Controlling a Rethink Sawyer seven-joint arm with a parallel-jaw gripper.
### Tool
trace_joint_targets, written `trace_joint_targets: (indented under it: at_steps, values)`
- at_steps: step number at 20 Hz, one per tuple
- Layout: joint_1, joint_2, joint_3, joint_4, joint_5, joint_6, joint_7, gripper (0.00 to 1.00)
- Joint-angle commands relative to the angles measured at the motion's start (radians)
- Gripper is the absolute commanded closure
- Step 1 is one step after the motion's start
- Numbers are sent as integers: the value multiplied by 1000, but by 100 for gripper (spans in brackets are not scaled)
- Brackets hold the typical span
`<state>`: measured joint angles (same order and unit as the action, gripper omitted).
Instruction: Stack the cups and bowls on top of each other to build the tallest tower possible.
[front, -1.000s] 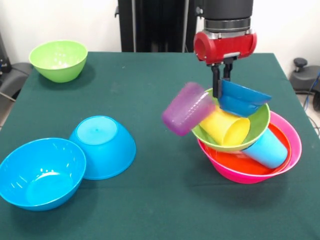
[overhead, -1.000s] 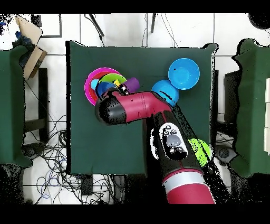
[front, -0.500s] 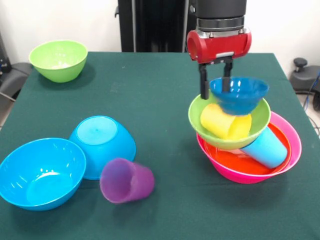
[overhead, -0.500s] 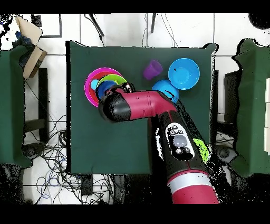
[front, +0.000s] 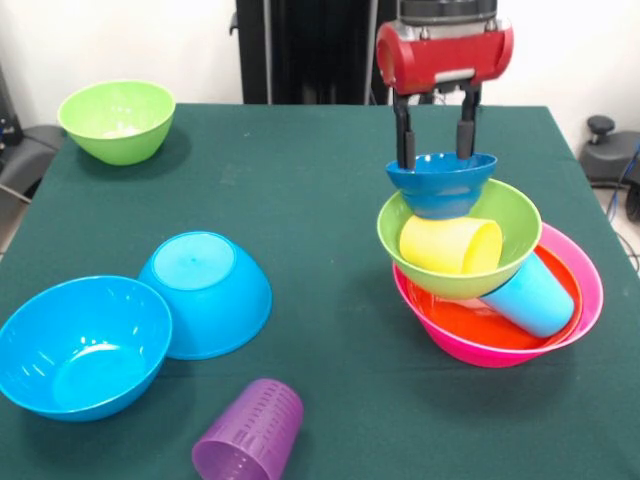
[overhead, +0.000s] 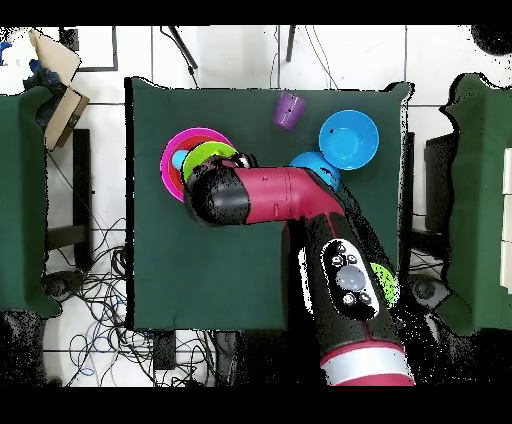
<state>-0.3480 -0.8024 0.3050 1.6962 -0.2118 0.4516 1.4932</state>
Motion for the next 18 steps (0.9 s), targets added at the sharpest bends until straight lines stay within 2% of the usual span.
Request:
trace_joint_targets:
  at_steps: [1,4,10,15,18]
  values:
    - [-37,-37,29,34,40,136,61,0]
    - [-51,-48,40,35,46,147,38,0]
    - [-132,-90,96,79,43,164,-59,0]
    - [-255,-76,172,134,-24,127,-187,0]
    - [-316,-42,209,124,-70,130,-245,0]
